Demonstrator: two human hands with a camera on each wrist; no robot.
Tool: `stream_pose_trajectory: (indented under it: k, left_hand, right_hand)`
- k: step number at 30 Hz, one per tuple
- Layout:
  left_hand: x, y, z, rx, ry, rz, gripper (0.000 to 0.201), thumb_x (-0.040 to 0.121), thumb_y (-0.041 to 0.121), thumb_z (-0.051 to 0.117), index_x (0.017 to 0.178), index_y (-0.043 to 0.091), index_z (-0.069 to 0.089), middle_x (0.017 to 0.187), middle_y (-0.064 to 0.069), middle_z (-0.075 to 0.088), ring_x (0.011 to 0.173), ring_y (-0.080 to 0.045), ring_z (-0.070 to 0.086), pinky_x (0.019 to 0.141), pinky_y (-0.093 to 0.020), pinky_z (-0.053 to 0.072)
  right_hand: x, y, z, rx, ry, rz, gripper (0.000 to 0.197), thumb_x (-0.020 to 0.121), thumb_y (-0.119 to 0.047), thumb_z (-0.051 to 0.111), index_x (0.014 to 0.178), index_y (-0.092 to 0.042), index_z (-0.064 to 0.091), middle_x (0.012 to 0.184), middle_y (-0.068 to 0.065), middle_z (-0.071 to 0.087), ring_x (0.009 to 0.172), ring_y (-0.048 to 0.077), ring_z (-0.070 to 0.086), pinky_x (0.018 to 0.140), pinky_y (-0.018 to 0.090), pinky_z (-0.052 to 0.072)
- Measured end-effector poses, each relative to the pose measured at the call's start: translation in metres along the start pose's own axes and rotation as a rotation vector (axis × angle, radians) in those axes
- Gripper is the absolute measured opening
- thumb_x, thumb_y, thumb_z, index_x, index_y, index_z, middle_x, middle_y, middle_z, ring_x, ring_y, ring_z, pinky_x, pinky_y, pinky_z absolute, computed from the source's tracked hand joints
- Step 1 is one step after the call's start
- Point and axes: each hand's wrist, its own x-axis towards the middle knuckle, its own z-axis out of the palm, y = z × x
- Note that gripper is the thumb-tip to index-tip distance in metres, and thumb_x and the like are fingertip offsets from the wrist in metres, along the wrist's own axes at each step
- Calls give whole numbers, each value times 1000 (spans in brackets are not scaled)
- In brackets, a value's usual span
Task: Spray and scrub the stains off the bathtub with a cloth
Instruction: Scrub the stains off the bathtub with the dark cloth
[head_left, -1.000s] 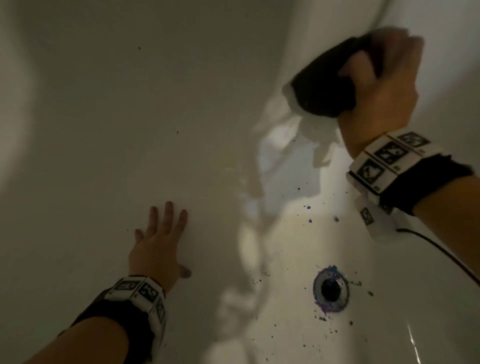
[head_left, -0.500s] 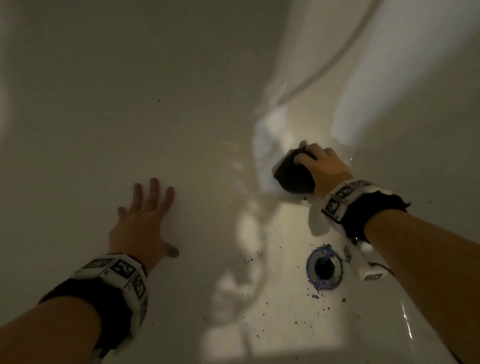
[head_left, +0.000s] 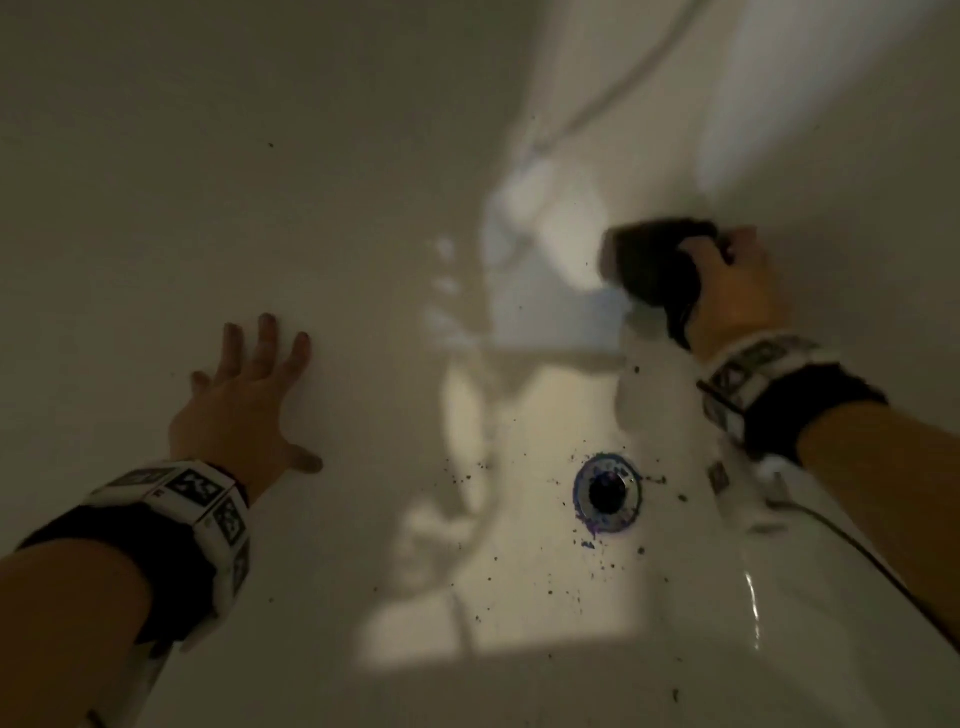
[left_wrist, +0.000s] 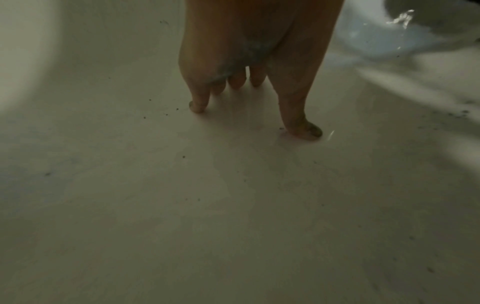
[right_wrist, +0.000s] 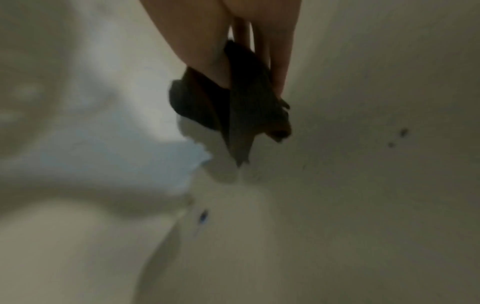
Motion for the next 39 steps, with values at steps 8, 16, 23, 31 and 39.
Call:
stream_pose_trajectory:
  k: [8,16,23,31,39]
  left_hand:
    - [0,0,1,28,29,3,122,66,49,76,147,29,-13,153,3,-25,143,-25,-18,114,-49,12]
    - [4,-3,1,20,26,16,124,63,49,78,147,30,-11,154,3,-24,143,-25,-18,115,-52,11]
    - [5,-4,2,27,37,35,122,65,51,76,147,28,-12,154,0,-23,142,-27,-17,115,-52,10]
    - [6,-8,5,42,74,61,120,64,53,76,148,29,-6,155,0,-20,143,-26,-15,114,-53,10]
    - [9,-7,4,54,64,44,123,60,51,79,148,30,-5,155,1,-20,143,-27,-14,113,-54,11]
  right_hand:
    - [-32,18,53,-217,-361,-89,63,83,-18,63,139,-15,34,140,19,31,116,38,39,95,41,39]
    - [-129,11,48,103,-218,-44,36,76,-2,63,111,-8,58,107,10,49,80,27,56,67,23,44]
    - [-187,-157,65,556,-300,-230,26,88,-27,48,107,-9,56,94,-3,48,84,22,52,79,33,48]
    - [-180,-166,89,416,-439,-181,47,88,-20,55,132,-11,41,134,16,34,112,33,46,88,38,44]
    - [-125,-46,72,286,-295,429,54,86,-16,55,137,-11,36,137,18,31,104,39,53,93,39,44]
